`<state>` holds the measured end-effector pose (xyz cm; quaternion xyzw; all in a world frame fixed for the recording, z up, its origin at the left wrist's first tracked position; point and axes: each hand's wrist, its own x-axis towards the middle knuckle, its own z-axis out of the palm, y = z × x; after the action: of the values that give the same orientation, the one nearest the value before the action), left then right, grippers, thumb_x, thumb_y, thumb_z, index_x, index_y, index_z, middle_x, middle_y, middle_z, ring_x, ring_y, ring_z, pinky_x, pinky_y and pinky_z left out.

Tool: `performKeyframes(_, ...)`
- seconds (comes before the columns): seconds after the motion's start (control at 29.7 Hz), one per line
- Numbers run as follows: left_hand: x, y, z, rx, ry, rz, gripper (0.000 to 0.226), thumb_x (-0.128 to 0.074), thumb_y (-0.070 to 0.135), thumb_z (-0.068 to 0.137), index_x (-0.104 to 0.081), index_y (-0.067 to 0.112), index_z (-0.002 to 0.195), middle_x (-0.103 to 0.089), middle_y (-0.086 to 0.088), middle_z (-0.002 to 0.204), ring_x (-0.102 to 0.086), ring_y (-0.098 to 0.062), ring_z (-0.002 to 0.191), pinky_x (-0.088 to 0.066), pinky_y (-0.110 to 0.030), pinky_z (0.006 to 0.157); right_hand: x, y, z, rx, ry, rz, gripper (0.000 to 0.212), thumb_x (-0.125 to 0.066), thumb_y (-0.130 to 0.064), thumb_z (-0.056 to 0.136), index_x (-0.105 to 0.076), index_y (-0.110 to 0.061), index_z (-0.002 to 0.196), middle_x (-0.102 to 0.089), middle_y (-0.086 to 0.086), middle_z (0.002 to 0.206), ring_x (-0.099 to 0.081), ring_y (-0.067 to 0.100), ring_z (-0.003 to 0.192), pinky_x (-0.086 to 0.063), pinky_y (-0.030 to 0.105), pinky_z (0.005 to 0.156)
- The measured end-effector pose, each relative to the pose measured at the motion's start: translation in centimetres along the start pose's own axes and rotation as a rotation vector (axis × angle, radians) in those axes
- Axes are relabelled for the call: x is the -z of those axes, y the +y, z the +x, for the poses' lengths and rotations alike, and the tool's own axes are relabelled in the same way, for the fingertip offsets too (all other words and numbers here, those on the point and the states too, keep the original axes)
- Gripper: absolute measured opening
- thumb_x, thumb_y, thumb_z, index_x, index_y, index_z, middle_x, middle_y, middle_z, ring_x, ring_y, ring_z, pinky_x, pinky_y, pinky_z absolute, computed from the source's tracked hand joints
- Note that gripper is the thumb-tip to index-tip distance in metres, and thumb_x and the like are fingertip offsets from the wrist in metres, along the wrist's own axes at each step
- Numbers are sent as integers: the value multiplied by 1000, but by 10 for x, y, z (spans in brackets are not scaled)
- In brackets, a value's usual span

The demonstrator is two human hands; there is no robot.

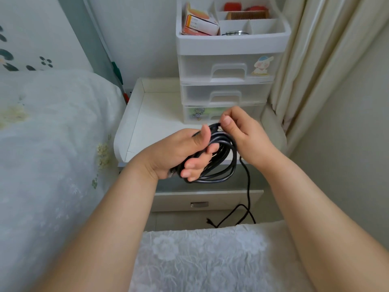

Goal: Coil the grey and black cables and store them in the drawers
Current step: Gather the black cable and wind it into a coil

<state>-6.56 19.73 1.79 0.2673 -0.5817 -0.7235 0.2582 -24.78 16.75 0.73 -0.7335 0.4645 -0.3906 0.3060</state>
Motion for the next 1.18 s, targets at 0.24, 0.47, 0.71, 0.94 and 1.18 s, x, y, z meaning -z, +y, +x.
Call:
performKeyframes(0.24, 1, 10, 6, -182, 206, -459, 36, -41, 44, 95, -46, 14, 76, -36, 10, 39, -33, -3, 28, -34, -19, 35, -19, 10, 10, -247, -6, 221, 31, -44, -20, 99, -51, 8, 90, -42, 3, 62, -34, 12, 55, -31, 26, 51)
performKeyframes(0.47, 0, 10, 16, -357, 623, -601, 37, -42, 43, 98, -47, 18, 70, -34, 9, 42, -30, -6, 33, -30, -21, 41, -52, 2, -3, -405, -92, 213, 22, -34, -27, 101, -52, -16, 108, -52, 3, 64, -48, 17, 49, -41, 27, 50)
performKeyframes(0.71, 14, 19, 12, -549, 968, -710, 52, -34, 66, 91, -44, 19, 69, -36, 7, 48, -33, -9, 39, -36, -21, 44, -80, -3, -31, -244, -335, -379, 41, -39, -9, 96, -27, -14, 136, -55, 5, 86, -54, 24, 73, -40, 34, 58)
performKeyframes(0.94, 19, 19, 11, -577, 1156, -661, 53, -32, 67, 91, -38, 18, 71, -37, 5, 51, -35, -13, 42, -39, -22, 47, -75, -13, -31, -126, -204, -675, 30, -42, -4, 93, -34, -8, 122, -48, 3, 62, -44, 24, 51, -25, 30, 42)
performKeyframes(1.18, 17, 17, 17, -585, 1245, -175, 52, -30, 50, 99, -40, 19, 58, -38, 2, 45, -38, -18, 41, -41, -30, 49, -64, -17, -26, 86, -63, -683, 20, -43, -8, 95, -53, -11, 112, -62, 4, 88, -57, 31, 69, -43, 34, 51)
